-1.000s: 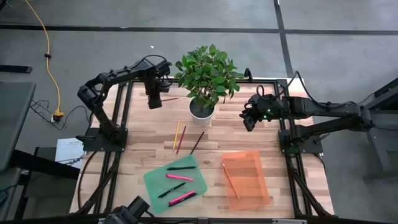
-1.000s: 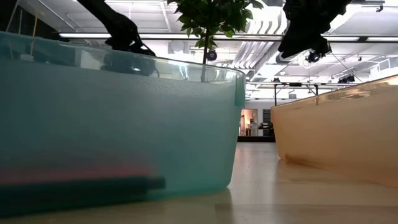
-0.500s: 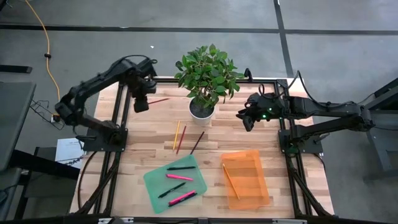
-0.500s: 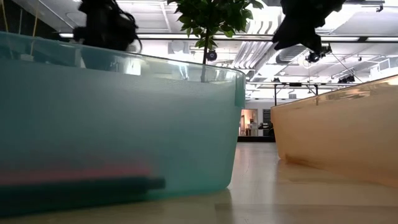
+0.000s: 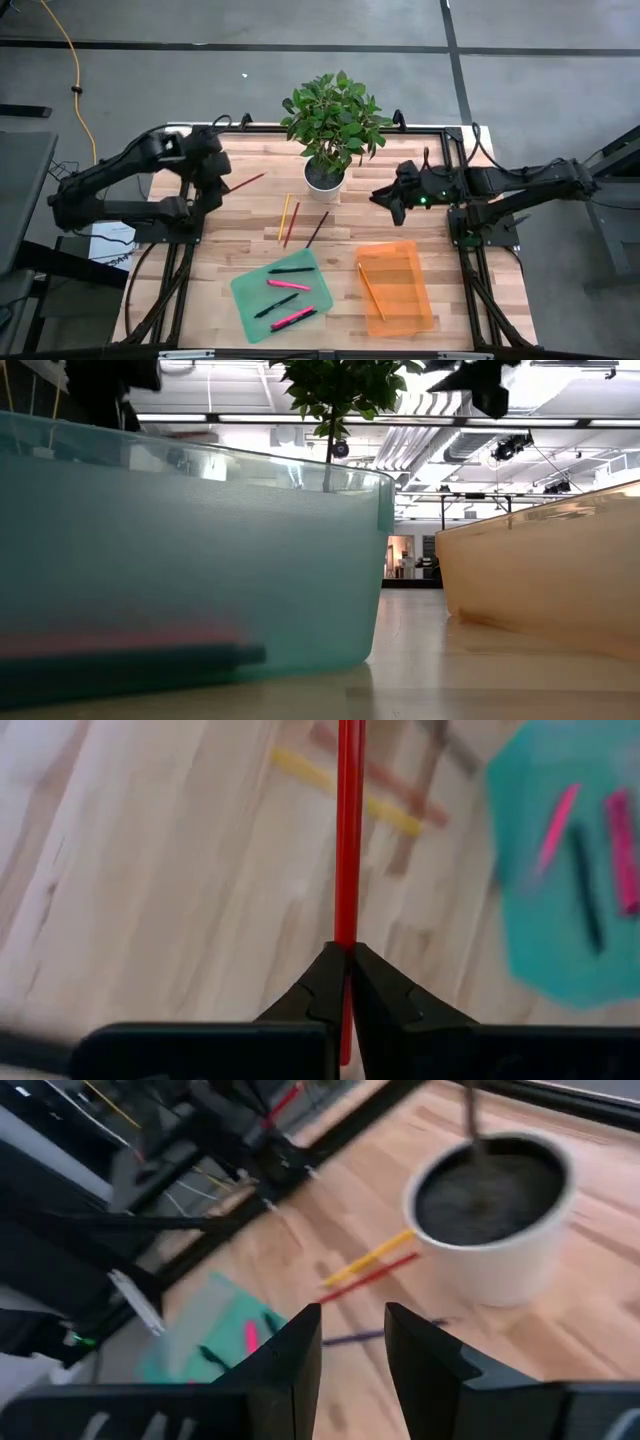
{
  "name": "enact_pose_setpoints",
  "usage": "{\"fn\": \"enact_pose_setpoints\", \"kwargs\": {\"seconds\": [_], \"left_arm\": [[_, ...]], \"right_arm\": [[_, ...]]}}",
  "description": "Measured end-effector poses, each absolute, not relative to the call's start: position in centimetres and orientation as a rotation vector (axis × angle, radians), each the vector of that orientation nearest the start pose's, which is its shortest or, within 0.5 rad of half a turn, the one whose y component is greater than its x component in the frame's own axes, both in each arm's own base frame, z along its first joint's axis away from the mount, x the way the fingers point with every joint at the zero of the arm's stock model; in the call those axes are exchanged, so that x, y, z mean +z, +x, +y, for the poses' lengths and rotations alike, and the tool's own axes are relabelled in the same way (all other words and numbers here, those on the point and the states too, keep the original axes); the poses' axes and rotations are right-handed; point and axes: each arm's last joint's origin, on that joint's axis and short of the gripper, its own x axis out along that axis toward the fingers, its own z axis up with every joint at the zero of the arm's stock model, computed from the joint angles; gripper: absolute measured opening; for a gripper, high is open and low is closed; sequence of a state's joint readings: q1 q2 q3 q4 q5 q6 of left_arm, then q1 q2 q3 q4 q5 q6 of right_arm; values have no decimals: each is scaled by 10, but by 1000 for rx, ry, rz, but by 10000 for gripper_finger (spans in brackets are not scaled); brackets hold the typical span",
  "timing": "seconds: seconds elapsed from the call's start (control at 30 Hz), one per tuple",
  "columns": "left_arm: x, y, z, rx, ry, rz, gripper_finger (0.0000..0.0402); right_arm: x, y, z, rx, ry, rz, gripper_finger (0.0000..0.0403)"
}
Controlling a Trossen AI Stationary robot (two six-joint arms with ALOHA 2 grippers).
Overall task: Sort pens & pencils
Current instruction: Put the top red pencil into the orange bin
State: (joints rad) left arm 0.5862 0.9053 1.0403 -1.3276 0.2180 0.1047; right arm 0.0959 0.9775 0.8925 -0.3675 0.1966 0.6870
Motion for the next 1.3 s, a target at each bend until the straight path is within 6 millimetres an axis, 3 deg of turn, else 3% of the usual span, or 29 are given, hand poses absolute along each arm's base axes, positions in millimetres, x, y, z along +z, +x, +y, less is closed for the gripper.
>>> {"fn": "enact_pose_setpoints", "kwargs": {"seconds": [0.27, 0.43, 0.63, 0.83, 1.1, 1.3], "left_arm": [[326, 119, 29, 194, -373, 818, 4], [323, 142, 6, 102, -343, 725, 4], [323, 171, -30, 35, -295, 588, 4], [321, 202, -54, 38, -283, 471, 4], [309, 248, -68, 27, -324, 367, 4], [305, 262, -72, 17, -346, 317, 4]], "right_arm": [[309, 246, 56, -127, 666, 312, 103], [297, 277, 80, -51, 703, 215, 103], [285, 298, 94, -5, 744, 142, 104], [299, 309, 99, 40, 729, 66, 123], [318, 310, 107, 87, 664, 68, 140], [321, 309, 113, 58, 623, 96, 140]]}}
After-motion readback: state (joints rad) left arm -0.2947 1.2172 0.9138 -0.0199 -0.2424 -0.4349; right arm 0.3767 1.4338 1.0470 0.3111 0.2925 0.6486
